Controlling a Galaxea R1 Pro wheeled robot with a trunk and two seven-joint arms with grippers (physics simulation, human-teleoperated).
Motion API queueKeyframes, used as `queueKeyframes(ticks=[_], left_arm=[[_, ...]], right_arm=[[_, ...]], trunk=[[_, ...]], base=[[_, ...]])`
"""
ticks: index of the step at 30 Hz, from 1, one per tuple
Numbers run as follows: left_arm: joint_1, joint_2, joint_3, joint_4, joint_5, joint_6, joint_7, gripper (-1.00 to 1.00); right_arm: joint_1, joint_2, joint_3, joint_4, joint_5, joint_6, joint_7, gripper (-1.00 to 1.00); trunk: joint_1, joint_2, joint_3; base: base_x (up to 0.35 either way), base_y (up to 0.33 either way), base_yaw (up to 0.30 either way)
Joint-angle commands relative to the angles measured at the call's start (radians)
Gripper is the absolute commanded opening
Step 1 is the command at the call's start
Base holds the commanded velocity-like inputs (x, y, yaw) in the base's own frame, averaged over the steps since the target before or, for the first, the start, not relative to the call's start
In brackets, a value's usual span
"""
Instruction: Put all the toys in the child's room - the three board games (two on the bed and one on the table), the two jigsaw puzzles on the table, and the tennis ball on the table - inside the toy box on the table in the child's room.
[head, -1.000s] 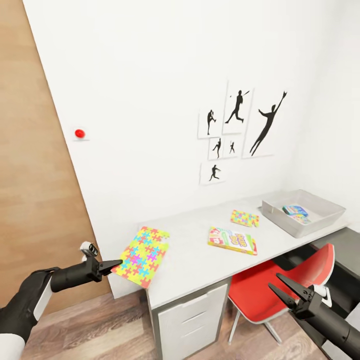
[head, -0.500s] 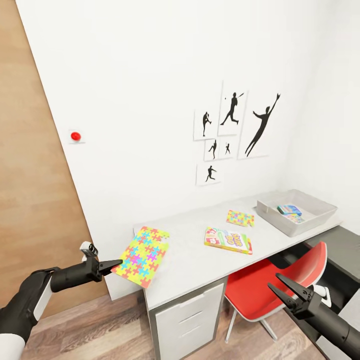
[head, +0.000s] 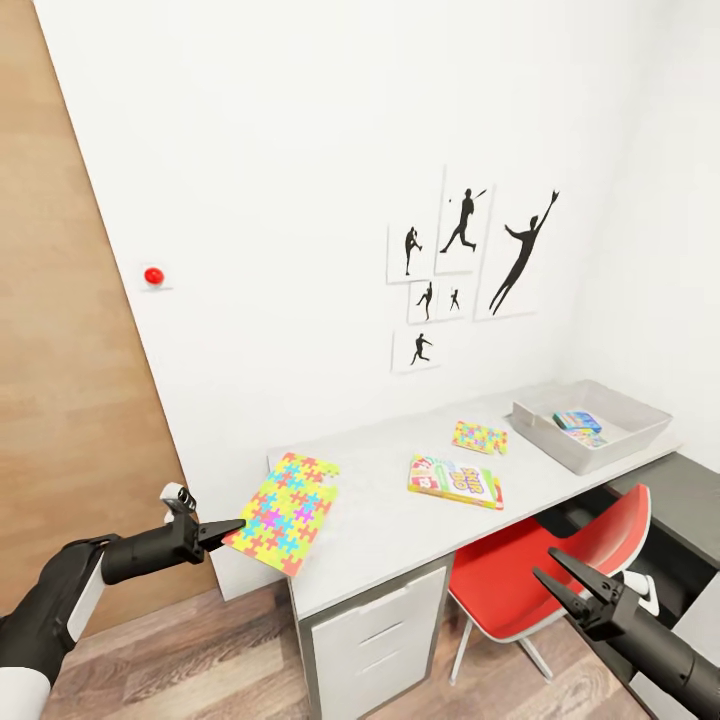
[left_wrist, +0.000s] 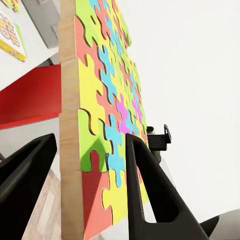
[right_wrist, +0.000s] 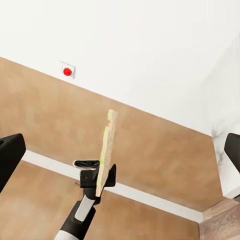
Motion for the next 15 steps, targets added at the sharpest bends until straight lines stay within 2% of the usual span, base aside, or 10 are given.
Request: queueKeyframes(ticks=[1, 15], left_arm=[[-0.001, 0.0, -0.001, 0.0, 0.0, 0.011, -0.004, -1.0], [-0.001, -0.001, -0.002, 0.0, 0.0, 0.011, -0.004, -1.0]], right_arm=[[0.0, 0.001, -0.001, 0.0, 0.002, 0.004, 0.004, 1.0], [0.0, 0.003, -0.001, -0.002, -0.001, 0.004, 0.001, 1.0]], trunk=[[0.001, -0.002, -0.002], [0.001, -0.002, -0.002]], base=[[0.0, 0.0, 0.0], [0.0, 0.0, 0.0]])
